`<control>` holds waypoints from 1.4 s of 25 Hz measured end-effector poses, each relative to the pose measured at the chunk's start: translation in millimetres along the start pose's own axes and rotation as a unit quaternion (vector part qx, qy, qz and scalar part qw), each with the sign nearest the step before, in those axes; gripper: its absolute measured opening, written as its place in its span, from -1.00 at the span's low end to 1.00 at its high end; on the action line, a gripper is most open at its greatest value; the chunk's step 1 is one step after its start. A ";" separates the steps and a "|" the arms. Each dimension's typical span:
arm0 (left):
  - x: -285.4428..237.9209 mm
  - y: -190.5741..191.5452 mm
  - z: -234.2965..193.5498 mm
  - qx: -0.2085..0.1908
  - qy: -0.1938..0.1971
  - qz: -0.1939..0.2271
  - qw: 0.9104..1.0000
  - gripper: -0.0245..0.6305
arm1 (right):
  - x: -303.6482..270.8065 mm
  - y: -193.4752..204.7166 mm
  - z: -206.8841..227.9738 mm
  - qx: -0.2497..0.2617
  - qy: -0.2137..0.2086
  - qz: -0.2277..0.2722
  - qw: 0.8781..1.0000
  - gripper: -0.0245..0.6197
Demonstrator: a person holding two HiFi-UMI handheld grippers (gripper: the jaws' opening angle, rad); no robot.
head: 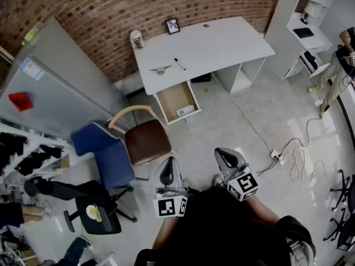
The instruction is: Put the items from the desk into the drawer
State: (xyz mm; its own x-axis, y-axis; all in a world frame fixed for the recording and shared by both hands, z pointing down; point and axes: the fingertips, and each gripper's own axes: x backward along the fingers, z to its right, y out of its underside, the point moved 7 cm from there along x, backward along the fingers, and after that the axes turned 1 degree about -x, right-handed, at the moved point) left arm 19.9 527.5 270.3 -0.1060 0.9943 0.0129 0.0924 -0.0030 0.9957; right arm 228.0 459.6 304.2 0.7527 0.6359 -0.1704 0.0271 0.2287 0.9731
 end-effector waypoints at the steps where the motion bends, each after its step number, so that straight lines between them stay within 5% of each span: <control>1: -0.3 0.0 -0.6 0.001 0.000 0.000 1.000 -0.89 | -0.5 -0.1 -0.3 -0.001 0.000 0.000 1.000 -0.91; 11: -0.1 0.4 -3.8 0.008 -0.011 0.008 1.000 -0.91 | -1.9 -0.4 1.3 -0.011 -0.002 0.011 1.000 -0.91; 12: 0.4 -1.4 -5.4 0.012 -0.017 0.016 1.000 -0.81 | -1.8 -0.8 1.8 -0.013 -0.001 0.012 1.000 -0.91; 14: 0.0 -3.1 -9.0 0.019 -0.022 0.020 0.999 -0.21 | -1.4 -2.5 2.2 -0.016 0.001 0.014 1.000 -0.91; 15: -0.3 -2.8 -10.9 0.020 -0.022 0.019 0.999 -0.15 | -1.5 -3.3 1.8 -0.017 0.002 0.014 1.000 -0.91; 35: 7.3 14.3 -73.9 0.035 0.025 -0.015 0.999 -0.21 | -44.2 3.6 -52.7 -0.008 0.032 0.008 0.999 -0.91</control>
State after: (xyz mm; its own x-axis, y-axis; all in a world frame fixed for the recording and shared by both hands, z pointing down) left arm -52.7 526.9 291.5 -0.1584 0.9873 -0.0099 0.1570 0.0351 0.9870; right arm 160.1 471.1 307.0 0.7091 0.6857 -0.1644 0.0043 0.2290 0.9734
